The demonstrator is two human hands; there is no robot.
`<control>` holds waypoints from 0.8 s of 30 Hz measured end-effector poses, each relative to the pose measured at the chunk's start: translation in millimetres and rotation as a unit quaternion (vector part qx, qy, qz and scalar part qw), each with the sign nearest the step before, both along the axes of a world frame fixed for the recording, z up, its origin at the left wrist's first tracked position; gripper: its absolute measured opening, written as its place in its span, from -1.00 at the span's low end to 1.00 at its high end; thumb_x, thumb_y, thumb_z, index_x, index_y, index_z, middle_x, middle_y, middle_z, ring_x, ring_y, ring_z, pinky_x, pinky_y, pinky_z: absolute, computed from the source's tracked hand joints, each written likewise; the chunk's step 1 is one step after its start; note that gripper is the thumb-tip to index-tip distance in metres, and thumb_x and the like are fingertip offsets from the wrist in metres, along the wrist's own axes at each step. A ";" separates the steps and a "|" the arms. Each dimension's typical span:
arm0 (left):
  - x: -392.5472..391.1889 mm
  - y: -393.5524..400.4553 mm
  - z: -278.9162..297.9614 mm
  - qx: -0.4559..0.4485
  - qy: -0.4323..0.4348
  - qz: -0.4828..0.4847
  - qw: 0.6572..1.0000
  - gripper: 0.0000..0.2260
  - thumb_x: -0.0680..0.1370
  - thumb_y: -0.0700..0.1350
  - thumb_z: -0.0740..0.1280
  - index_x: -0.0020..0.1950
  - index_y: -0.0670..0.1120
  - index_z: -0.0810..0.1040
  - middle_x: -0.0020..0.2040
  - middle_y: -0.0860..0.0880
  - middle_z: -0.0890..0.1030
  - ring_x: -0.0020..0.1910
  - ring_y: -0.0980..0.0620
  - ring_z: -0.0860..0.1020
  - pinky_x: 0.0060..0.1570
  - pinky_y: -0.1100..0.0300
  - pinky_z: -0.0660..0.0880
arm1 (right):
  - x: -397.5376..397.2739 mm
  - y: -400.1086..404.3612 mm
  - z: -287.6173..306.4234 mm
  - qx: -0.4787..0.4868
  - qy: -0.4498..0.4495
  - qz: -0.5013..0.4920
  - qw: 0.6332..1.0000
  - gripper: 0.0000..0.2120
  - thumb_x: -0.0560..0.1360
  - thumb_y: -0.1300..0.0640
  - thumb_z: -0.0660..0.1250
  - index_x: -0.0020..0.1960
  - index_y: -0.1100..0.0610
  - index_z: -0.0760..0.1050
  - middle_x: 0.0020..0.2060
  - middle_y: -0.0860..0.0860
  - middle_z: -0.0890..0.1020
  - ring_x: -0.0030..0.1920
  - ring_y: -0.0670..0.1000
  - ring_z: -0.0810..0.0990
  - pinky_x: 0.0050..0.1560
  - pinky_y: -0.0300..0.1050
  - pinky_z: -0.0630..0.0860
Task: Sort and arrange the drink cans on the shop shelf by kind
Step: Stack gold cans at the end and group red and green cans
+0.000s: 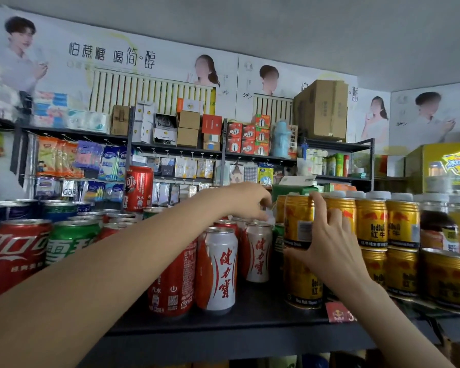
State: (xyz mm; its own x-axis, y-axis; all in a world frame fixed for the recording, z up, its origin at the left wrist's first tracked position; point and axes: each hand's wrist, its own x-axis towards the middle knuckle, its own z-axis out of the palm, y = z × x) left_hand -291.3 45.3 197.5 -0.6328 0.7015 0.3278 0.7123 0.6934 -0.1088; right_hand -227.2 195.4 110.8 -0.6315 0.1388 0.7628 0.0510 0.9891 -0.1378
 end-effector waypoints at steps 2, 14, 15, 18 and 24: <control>-13.6 5.7 1.0 -0.013 -0.021 -0.005 1.000 -0.65 0.56 -0.09 0.27 0.33 -0.13 0.42 0.28 -0.06 0.48 0.22 -0.01 0.46 0.24 0.08 0.41 | -0.4 0.5 1.7 0.014 -0.004 -0.017 1.000 0.06 0.29 -0.27 0.43 0.49 0.02 -0.20 0.29 0.11 0.23 0.29 0.13 0.28 0.24 -0.01 0.34; -55.8 64.4 7.3 -0.082 -0.128 -0.018 0.988 -0.71 0.55 -0.23 0.25 0.28 -0.21 0.41 0.21 -0.14 0.48 0.02 -0.01 0.46 -0.02 0.26 0.40 | -3.3 6.5 55.2 0.102 -0.088 -0.002 0.991 -0.07 0.31 -0.24 0.42 0.44 0.07 -0.02 0.35 0.02 0.23 0.37 0.08 0.23 0.36 0.03 0.22; -57.8 66.5 6.4 -0.083 -0.128 -0.015 0.988 -0.75 0.56 -0.21 0.24 0.24 -0.21 0.44 0.18 -0.14 0.50 -0.01 0.02 0.44 -0.04 0.27 0.39 | -3.8 6.0 61.0 0.109 -0.104 -0.004 0.989 -0.05 0.31 -0.23 0.43 0.45 0.08 -0.03 0.36 0.04 0.24 0.38 0.09 0.22 0.37 0.06 0.21; -63.8 73.5 -2.3 -0.084 -0.140 -0.013 0.987 -0.77 0.56 -0.17 0.25 0.19 -0.20 0.46 0.15 -0.14 0.52 0.06 -0.03 0.48 0.08 0.18 0.43 | -6.0 4.9 68.1 0.129 -0.128 -0.022 0.983 -0.02 0.30 -0.21 0.45 0.47 0.11 -0.03 0.38 0.08 0.25 0.41 0.13 0.21 0.41 0.11 0.16; -66.8 72.2 -5.9 0.015 -0.214 -0.013 0.977 -0.97 0.51 -0.19 0.31 -0.06 -0.09 0.51 -0.01 -0.04 0.56 0.00 -0.02 0.51 0.04 0.14 0.49 | -8.2 5.8 68.5 0.124 -0.138 -0.028 0.982 0.01 0.28 -0.19 0.48 0.47 0.13 -0.03 0.39 0.09 0.25 0.41 0.15 0.24 0.41 0.15 0.14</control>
